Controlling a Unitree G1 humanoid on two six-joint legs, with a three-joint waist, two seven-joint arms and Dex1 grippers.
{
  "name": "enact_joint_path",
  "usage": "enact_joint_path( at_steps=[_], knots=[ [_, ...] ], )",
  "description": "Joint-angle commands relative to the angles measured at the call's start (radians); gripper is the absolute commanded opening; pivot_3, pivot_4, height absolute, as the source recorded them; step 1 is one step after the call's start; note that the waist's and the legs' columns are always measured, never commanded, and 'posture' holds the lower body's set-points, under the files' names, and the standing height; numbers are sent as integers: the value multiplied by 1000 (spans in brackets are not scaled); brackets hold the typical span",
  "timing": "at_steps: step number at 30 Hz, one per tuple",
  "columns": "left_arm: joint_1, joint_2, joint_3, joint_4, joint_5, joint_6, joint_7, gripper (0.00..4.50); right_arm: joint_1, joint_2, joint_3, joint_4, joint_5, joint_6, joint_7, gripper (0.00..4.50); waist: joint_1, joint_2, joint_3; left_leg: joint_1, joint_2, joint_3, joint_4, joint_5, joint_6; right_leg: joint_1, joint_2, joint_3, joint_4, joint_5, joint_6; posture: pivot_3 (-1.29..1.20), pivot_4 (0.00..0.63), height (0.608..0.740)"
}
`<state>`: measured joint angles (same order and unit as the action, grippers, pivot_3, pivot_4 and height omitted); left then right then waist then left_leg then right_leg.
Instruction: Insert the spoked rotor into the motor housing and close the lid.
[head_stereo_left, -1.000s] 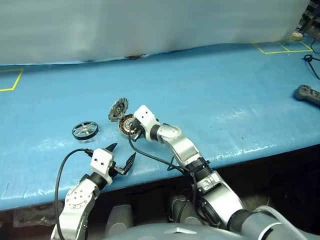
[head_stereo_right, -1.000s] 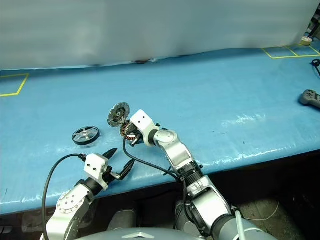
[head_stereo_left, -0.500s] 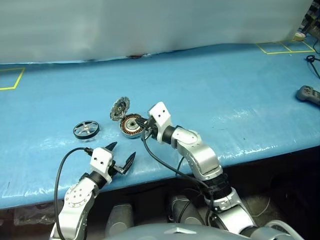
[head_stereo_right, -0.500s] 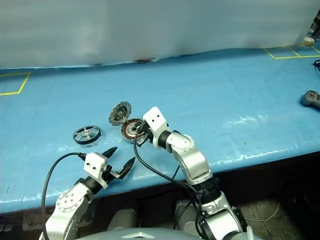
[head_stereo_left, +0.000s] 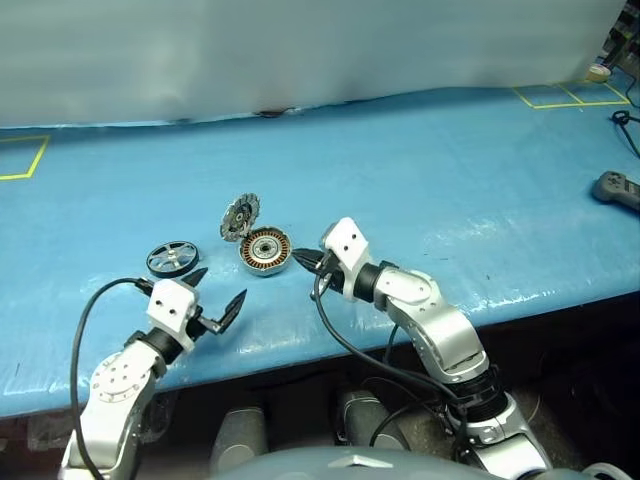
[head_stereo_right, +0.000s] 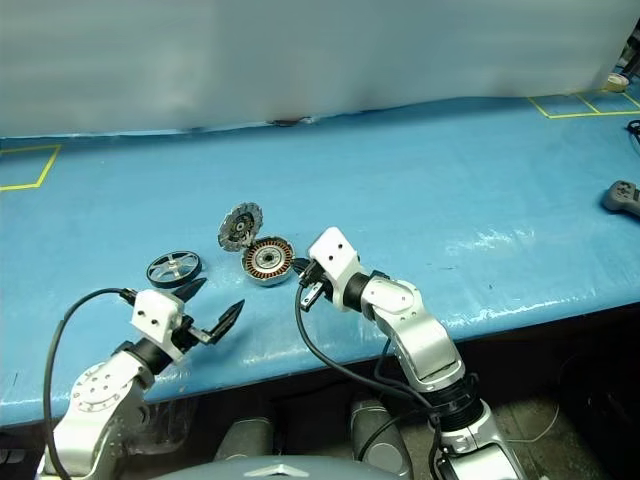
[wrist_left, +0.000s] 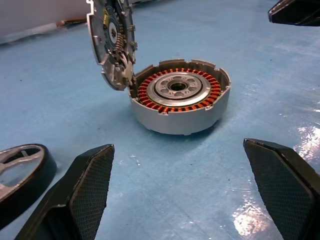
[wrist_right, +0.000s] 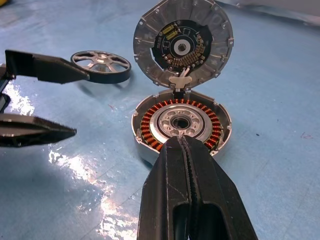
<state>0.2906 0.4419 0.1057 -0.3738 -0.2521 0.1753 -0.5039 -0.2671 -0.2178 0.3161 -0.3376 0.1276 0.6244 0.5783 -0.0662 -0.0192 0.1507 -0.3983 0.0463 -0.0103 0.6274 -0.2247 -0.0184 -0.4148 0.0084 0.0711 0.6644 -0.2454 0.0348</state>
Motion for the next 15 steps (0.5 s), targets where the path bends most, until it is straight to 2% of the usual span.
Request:
enact_joint_path(
  at_steps=[1,7,11,15],
  knots=[
    [-25,54,45,-64,-44,54,-36,4500,6,-12,-3,-57,19,-21,5,26,0,0,0,0,0,0,0,0,0,0,0,0,0,0,0,0,150,740],
    [-107,235,86,-91,-142,249,-159,4500,17,-32,24,-80,16,-26,16,26,0,0,1,0,0,-1,0,0,0,0,0,-1,0,0,0,0,150,740],
    [-214,373,92,-22,-176,341,-266,4500,18,-38,41,-82,21,-45,29,26,1,-1,1,0,0,-1,0,0,0,0,1,-1,0,0,0,0,150,740],
    [-395,484,58,113,-172,370,-385,4500,24,-47,58,-84,13,-71,36,26,3,-2,2,-1,0,0,0,0,0,0,0,-1,-1,0,0,0,150,740]
  ],
)
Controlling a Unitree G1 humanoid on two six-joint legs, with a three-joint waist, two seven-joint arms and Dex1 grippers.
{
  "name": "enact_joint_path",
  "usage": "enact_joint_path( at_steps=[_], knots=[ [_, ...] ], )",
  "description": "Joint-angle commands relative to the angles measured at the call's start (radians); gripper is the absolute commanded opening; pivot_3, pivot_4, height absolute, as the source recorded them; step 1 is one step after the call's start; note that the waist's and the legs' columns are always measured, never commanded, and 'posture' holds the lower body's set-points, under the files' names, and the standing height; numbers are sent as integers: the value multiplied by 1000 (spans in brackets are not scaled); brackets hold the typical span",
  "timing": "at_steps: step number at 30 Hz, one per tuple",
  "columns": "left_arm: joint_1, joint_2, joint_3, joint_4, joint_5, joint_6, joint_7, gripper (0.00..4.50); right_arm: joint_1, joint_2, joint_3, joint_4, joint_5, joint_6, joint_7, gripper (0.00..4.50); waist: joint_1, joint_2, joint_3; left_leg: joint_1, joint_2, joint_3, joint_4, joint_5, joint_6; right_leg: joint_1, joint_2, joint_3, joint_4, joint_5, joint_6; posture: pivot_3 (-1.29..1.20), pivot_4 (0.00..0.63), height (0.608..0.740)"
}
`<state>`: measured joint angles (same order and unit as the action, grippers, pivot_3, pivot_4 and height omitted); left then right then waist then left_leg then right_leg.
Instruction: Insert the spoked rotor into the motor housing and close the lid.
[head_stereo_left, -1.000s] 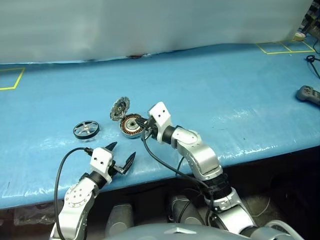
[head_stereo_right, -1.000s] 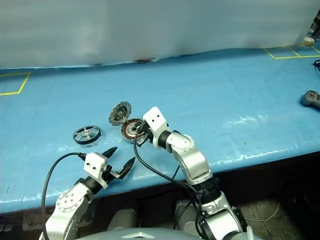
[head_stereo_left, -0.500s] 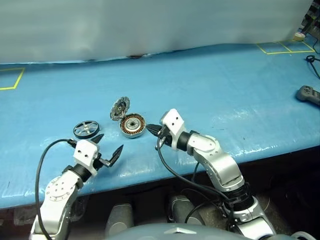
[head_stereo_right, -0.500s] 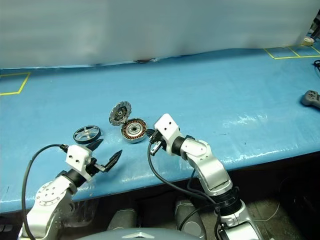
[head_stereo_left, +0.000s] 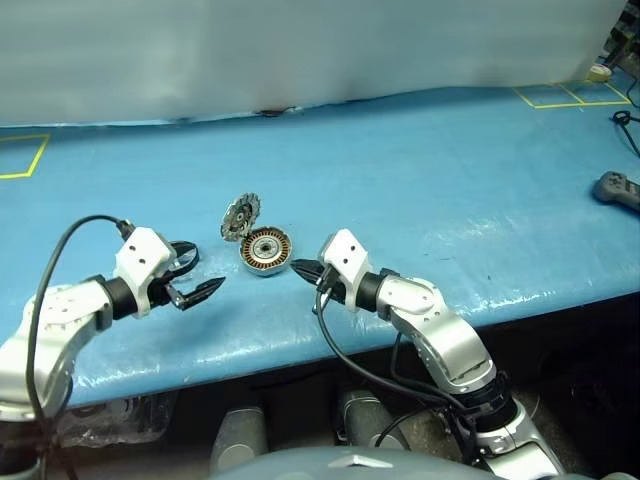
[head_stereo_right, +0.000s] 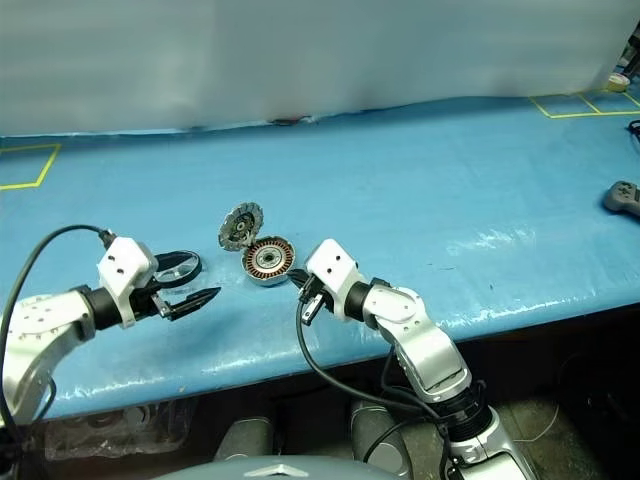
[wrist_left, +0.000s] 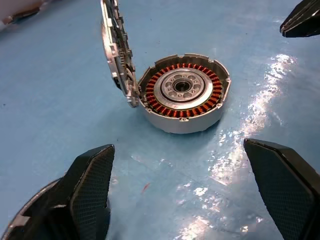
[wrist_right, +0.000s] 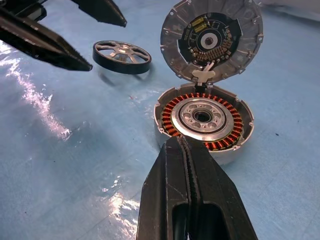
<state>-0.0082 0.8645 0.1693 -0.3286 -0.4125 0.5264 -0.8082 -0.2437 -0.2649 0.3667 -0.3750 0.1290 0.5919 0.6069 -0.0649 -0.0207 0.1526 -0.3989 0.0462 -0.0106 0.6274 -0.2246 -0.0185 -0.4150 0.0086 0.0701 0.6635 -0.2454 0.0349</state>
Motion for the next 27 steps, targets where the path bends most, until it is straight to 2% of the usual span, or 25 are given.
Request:
enact_joint_path(
  at_steps=[1,5,10,20,27],
  knots=[
    [-126,73,-13,92,-11,22,-101,4500,2,0,8,-48,14,-44,8,26,2,-1,1,0,0,-1,0,0,0,0,0,-1,0,0,0,0,150,740],
    [-238,132,-78,202,10,32,-218,4500,12,0,9,-51,18,-80,12,26,1,-1,1,-1,0,0,-1,0,0,0,0,0,-1,1,2,0,150,740],
    [-400,182,-209,397,108,0,-342,4500,53,22,-3,-31,14,-172,-11,26,3,-1,1,-2,0,-1,-1,0,0,-1,1,-1,0,1,2,0,150,740],
    [-636,173,-361,682,265,-56,-498,4500,147,61,20,61,-9,-278,-59,26,5,-2,1,-2,0,-1,1,0,0,-1,1,-1,1,1,2,0,150,740],
    [-758,150,-425,857,350,-75,-583,4500,173,104,11,154,-44,-449,-103,26,4,-2,1,-2,0,-1,1,0,0,-1,1,-1,2,1,3,0,150,740]
  ],
)
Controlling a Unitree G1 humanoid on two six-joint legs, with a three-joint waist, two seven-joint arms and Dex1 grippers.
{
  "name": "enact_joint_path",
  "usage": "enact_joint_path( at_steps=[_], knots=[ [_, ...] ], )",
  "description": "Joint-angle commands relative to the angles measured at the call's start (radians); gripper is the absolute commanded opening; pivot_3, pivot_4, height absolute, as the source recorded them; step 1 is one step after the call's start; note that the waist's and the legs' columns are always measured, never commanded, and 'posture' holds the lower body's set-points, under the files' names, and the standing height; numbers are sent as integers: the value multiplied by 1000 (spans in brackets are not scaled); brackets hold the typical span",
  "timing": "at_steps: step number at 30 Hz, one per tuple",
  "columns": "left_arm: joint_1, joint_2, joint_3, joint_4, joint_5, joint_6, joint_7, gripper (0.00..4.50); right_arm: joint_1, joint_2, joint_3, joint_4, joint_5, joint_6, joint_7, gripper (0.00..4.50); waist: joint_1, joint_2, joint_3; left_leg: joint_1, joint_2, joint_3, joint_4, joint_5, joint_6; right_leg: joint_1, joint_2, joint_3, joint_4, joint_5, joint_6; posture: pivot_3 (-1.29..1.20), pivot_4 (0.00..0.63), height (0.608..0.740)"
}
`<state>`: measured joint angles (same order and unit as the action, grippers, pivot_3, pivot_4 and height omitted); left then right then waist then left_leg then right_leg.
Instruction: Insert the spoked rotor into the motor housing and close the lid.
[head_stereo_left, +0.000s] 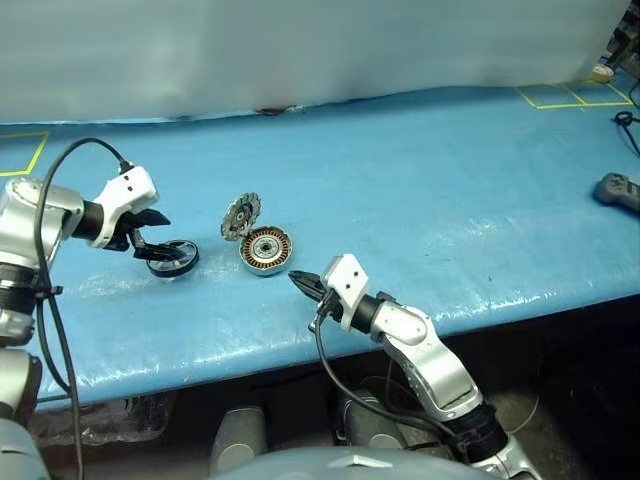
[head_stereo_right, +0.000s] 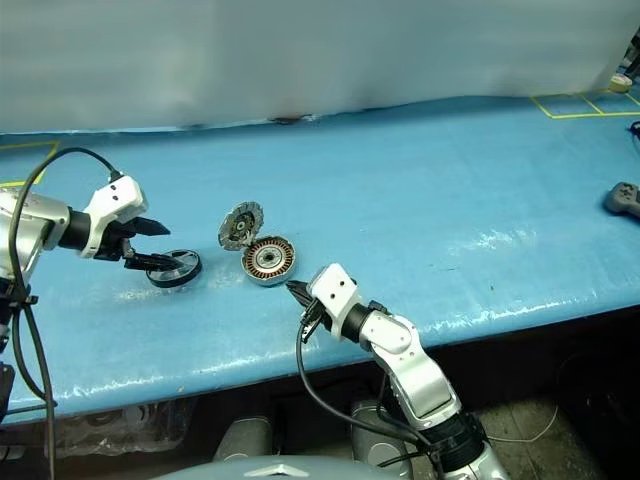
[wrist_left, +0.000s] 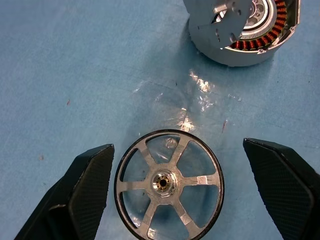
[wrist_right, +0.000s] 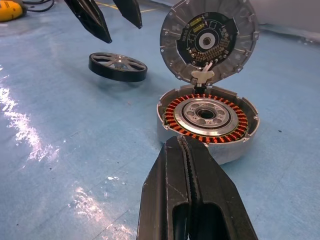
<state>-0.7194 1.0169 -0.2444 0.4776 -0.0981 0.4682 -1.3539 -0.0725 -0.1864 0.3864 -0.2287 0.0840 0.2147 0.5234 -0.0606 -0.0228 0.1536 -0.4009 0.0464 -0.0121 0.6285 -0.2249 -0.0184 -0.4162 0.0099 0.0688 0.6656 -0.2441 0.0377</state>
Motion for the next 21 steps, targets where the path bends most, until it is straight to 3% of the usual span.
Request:
enact_joint_path(
  at_steps=[1,13,21],
  knots=[
    [-59,-4,-18,72,46,-20,-49,4500,2,30,-10,16,-1,-82,-24,26,0,0,0,0,0,0,0,0,0,0,0,0,0,0,0,0,150,740],
    [-174,-32,-65,272,162,-32,-117,4500,18,48,15,38,-26,-89,-34,26,2,-1,0,0,0,-1,1,0,0,0,0,-1,2,0,0,0,150,740],
    [-291,-111,-67,419,212,-23,-72,4500,21,57,20,41,-23,-79,-40,26,3,-2,0,0,0,-2,3,0,0,1,0,-1,3,0,1,0,150,740]
  ],
)
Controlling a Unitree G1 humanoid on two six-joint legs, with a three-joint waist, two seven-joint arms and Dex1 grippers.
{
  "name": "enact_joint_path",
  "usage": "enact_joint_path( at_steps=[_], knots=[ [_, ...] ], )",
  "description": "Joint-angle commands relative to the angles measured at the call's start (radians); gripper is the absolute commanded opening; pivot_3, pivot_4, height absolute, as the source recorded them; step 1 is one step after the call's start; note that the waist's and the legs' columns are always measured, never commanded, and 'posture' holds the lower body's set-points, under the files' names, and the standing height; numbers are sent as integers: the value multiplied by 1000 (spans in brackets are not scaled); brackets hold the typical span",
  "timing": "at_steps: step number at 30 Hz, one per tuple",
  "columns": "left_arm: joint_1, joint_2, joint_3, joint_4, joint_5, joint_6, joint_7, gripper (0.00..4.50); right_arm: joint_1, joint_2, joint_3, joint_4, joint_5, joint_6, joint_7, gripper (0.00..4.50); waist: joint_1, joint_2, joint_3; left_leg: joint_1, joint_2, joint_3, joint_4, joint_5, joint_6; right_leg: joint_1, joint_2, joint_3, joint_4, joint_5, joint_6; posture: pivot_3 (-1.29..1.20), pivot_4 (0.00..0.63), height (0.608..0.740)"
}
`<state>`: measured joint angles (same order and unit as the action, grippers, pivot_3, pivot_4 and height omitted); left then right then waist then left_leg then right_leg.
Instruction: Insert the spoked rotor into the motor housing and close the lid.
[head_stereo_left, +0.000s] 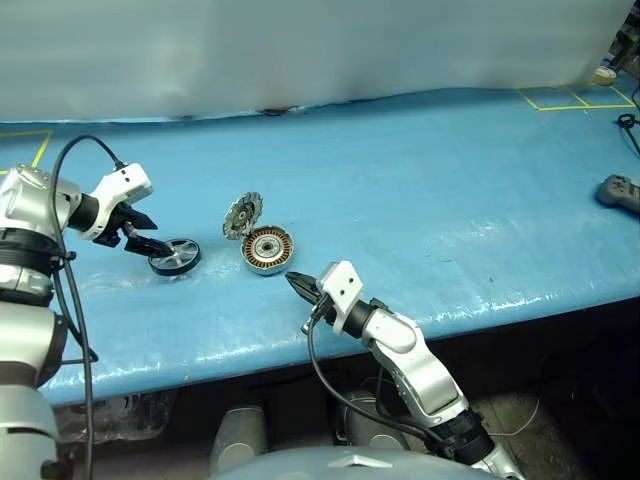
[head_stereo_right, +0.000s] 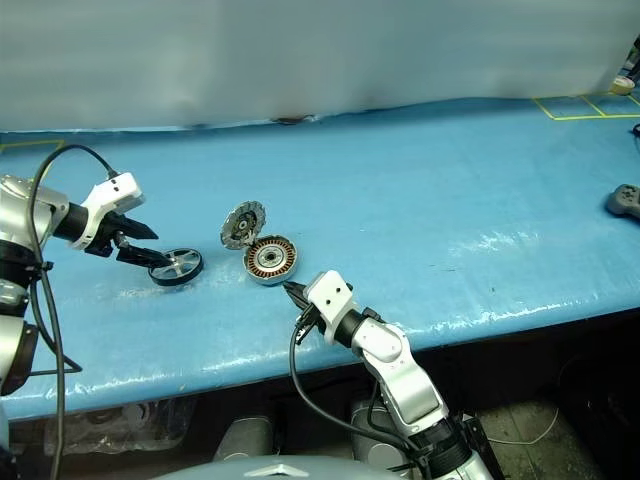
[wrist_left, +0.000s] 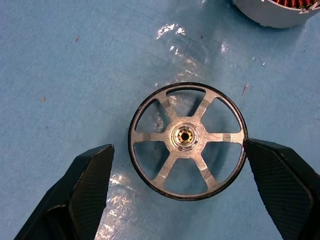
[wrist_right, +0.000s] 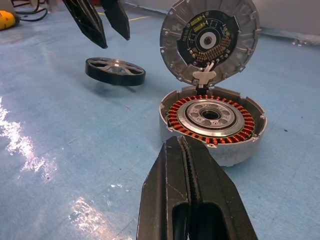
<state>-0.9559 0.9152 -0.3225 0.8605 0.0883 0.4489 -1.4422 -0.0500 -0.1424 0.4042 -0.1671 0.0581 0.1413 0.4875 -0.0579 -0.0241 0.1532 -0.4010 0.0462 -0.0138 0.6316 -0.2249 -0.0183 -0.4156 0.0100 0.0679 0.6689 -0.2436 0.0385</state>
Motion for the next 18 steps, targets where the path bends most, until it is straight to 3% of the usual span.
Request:
enact_joint_path(
  at_steps=[1,8,18],
  knots=[
    [-69,-21,5,52,36,-4,20,4500,-3,15,3,-19,2,-6,-7,26,0,0,0,0,0,0,0,0,0,0,0,0,0,0,0,0,150,740],
    [-154,-81,-39,122,107,27,-2,4500,-11,37,-4,-6,8,-1,-20,26,-3,0,0,0,0,0,0,0,0,0,0,0,0,1,1,0,150,740],
    [-215,-82,-97,149,203,137,-26,4500,-23,53,-13,7,32,14,-9,26,-4,-1,0,0,0,-1,1,0,0,0,0,0,4,0,0,0,150,740]
  ],
)
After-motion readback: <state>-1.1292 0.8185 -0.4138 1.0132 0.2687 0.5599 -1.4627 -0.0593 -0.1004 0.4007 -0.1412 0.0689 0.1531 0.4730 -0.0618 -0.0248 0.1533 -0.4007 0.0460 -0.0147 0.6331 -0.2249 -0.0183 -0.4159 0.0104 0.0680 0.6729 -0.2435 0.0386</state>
